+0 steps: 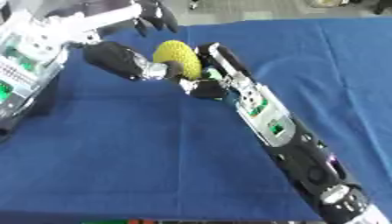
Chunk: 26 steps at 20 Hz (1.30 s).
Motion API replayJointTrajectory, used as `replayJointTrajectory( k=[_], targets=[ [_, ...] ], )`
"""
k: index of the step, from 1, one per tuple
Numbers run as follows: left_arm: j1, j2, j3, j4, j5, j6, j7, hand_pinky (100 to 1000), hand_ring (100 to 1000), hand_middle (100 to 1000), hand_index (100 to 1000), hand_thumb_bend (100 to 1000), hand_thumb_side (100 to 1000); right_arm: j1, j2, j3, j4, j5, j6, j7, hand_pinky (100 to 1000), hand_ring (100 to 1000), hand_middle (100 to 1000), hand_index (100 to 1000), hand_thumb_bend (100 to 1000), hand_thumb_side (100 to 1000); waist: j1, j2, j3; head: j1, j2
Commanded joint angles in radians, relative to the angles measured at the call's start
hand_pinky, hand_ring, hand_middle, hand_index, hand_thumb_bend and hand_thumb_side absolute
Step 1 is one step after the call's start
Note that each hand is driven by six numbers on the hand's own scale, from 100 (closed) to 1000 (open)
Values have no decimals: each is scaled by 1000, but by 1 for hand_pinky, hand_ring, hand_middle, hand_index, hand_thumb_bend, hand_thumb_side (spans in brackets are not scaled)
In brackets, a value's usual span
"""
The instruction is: Pick up the objects with one hand, pass them to the other hand, and then place them into the box on the other side of the table.
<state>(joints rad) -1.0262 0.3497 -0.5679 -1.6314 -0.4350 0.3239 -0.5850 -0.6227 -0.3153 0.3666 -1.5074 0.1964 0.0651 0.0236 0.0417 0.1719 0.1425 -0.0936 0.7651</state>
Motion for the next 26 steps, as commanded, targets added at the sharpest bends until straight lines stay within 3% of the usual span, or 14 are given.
replayJointTrajectory(
  k=[1, 7, 16, 23, 26],
  targets=[
    [-31, -1, 0, 23, -41, -25, -36, 793, 855, 850, 834, 471, 507, -23, 2, 4, -24, -10, -5, 8, 680, 600, 416, 464, 100, 100, -1, -16, 1, 11, 5],
    [-35, -12, -6, 67, -102, -74, -68, 800, 859, 855, 840, 517, 495, -25, 12, 17, -22, -13, -11, 19, 679, 598, 416, 465, 100, 100, 0, -15, 1, 14, 5],
    [-29, -19, -8, 109, -216, -134, -53, 803, 854, 853, 841, 568, 385, -19, 12, 24, -15, -16, -27, 40, 678, 609, 416, 465, 100, 100, -3, -13, -3, 9, 5],
    [-24, -21, -10, 115, -228, -156, -66, 785, 837, 820, 811, 497, 318, -16, 8, 28, -13, -11, -25, 47, 673, 606, 413, 461, 100, 100, -7, -12, -6, -2, 5],
    [-23, -19, -13, 102, -216, -160, -81, 770, 820, 790, 772, 410, 268, -8, -6, 30, -27, -17, -19, 46, 669, 604, 410, 459, 107, 100, -8, -10, -5, 0, 5]
  ],
)
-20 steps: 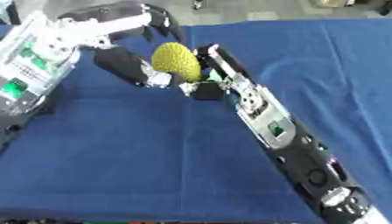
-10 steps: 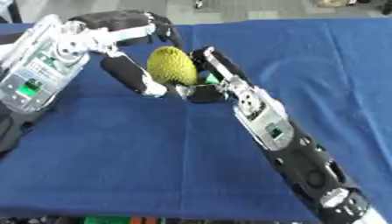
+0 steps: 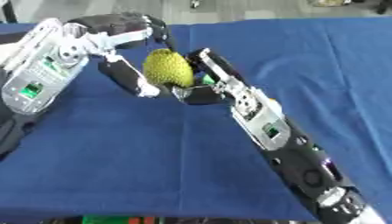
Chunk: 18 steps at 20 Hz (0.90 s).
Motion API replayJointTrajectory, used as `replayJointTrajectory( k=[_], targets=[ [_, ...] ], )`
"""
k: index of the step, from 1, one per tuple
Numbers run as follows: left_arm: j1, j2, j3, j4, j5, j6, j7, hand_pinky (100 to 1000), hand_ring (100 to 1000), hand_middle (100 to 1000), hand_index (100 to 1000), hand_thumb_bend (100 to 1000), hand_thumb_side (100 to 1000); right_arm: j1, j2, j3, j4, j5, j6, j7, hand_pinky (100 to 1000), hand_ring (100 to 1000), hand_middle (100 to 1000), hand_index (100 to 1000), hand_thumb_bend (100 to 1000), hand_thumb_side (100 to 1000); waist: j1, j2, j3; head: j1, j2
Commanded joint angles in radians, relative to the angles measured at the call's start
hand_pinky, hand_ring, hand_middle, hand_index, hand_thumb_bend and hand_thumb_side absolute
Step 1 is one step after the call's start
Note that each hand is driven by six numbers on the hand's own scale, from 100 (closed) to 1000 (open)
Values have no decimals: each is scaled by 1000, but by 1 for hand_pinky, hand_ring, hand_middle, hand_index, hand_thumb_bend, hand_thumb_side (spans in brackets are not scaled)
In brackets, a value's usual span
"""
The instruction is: Pick up the objects with one hand, pass them to the other hand, and then place them into the box on the other side of the table.
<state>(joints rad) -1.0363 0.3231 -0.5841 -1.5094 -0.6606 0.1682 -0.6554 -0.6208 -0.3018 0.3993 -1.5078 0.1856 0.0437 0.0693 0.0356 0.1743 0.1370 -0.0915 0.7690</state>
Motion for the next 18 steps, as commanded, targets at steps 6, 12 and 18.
replayJointTrajectory(
  k=[6, 12, 18],
  targets=[
    [-12, 13, 0, -35, 23, -7, -46, 731, 767, 742, 720, 285, 177, -2, -33, 2, -45, -16, 16, 3, 668, 603, 409, 458, 115, 100, -4, -10, 2, 0, 1],
    [-9, 10, 0, -29, 11, -9, -36, 719, 759, 741, 744, 328, 173, -1, -35, 4, -46, -15, 19, 6, 667, 602, 408, 457, 121, 100, -5, -9, 1, 2, 1],
    [-6, 9, 5, -26, -24, -2, -7, 766, 794, 797, 851, 539, 266, 2, -34, 3, -42, -14, 16, 8, 666, 600, 407, 456, 127, 100, -5, -9, 1, 1, 1]
  ],
)
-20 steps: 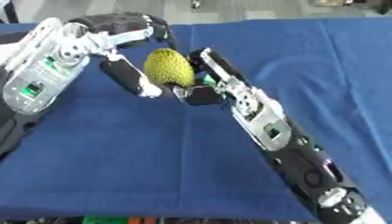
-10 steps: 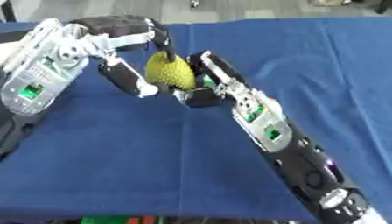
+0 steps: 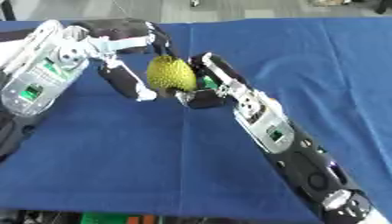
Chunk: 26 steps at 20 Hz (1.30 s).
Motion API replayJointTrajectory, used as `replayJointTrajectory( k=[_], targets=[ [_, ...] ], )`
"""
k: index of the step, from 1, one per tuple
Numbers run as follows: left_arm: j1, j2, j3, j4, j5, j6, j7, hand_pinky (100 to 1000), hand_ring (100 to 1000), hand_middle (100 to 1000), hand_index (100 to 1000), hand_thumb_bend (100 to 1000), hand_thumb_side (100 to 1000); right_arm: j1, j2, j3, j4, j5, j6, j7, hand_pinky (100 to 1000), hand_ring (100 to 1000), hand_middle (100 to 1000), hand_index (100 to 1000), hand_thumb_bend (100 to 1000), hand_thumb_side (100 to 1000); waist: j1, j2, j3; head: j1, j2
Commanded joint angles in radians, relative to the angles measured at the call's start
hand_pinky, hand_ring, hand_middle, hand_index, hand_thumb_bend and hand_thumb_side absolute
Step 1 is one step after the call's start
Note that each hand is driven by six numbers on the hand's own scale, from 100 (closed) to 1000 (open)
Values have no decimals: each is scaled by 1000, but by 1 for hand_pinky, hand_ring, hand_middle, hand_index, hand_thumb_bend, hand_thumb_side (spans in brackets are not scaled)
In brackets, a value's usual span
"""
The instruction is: Pick up the objects with one hand, pass them to the other hand, and then place them into the box on the other side of the table.
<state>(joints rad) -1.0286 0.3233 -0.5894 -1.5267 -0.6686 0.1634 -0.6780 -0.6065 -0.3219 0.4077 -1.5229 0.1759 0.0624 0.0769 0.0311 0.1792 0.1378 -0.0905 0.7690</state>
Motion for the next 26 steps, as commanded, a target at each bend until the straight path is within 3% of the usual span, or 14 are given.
replayJointTrajectory(
  k=[1, 8, 26],
  targets=[
    [-14, 9, 10, -10, -22, 5, 20, 769, 796, 799, 857, 560, 269, -12, -14, -6, -26, -5, -4, 0, 666, 600, 407, 456, 127, 100, 0, -14, 0, 0, 1],
    [-11, 5, 9, -5, -48, 12, 46, 774, 802, 805, 864, 633, 266, -11, -14, -5, -22, -10, -12, 6, 664, 598, 406, 455, 132, 100, 1, -15, -2, 4, 1],
    [-8, -21, 10, 92, -49, 8, 78, 754, 783, 772, 799, 476, 302, -10, -12, 1, -14, -38, -57, 5, 656, 587, 404, 452, 126, 100, 2, -14, -7, 13, 1]
  ],
)
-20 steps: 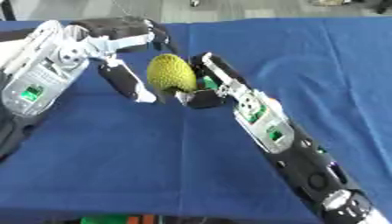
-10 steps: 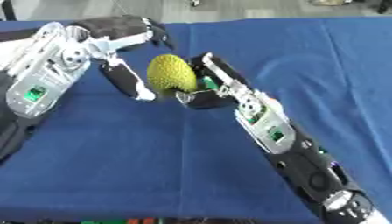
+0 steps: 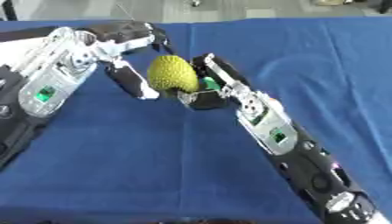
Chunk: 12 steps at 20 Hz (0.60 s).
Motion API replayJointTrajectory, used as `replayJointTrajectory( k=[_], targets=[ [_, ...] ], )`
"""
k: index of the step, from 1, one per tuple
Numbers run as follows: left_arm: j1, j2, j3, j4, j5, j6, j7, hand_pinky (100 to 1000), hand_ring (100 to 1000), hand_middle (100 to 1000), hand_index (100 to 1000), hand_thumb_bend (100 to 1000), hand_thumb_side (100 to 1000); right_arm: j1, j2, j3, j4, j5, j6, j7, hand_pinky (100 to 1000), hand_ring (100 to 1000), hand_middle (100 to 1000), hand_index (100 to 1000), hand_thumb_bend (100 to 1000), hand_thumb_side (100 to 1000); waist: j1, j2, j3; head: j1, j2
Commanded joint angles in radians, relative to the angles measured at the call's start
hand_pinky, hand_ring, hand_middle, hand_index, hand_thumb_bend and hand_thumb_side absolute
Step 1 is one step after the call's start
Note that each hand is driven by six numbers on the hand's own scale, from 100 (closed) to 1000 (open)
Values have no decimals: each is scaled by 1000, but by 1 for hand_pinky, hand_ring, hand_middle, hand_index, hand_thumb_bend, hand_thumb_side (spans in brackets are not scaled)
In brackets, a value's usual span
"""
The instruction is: Pick up the objects with one hand, pass them to the other hand, and then place them into the box on the other side of the table.
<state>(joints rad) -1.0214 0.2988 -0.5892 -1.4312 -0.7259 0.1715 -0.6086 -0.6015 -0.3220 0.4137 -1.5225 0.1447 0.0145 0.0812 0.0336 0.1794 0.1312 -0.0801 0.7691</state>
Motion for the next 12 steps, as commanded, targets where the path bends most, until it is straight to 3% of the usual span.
replayJointTrajectory(
  k=[1, 6, 12],
  targets=[
    [-15, 3, 9, -1, 13, -1, 9, 753, 782, 771, 795, 473, 305, -15, -12, -5, -14, -7, -10, 1, 656, 587, 404, 452, 127, 100, -1, -14, 0, 3, 1],
    [-12, -2, 12, 8, 30, 4, 36, 729, 758, 741, 747, 359, 322, -14, -12, -4, -11, -8, -15, 6, 656, 586, 410, 451, 131, 100, -1, -14, 0, 3, 1],
    [-11, -4, 11, 6, 89, 25, 112, 683, 687, 626, 574, 174, 299, -14, -13, -4, -9, -5, -14, 11, 656, 586, 414, 452, 135, 100, 0, -13, -2, 4, 1]
  ],
)
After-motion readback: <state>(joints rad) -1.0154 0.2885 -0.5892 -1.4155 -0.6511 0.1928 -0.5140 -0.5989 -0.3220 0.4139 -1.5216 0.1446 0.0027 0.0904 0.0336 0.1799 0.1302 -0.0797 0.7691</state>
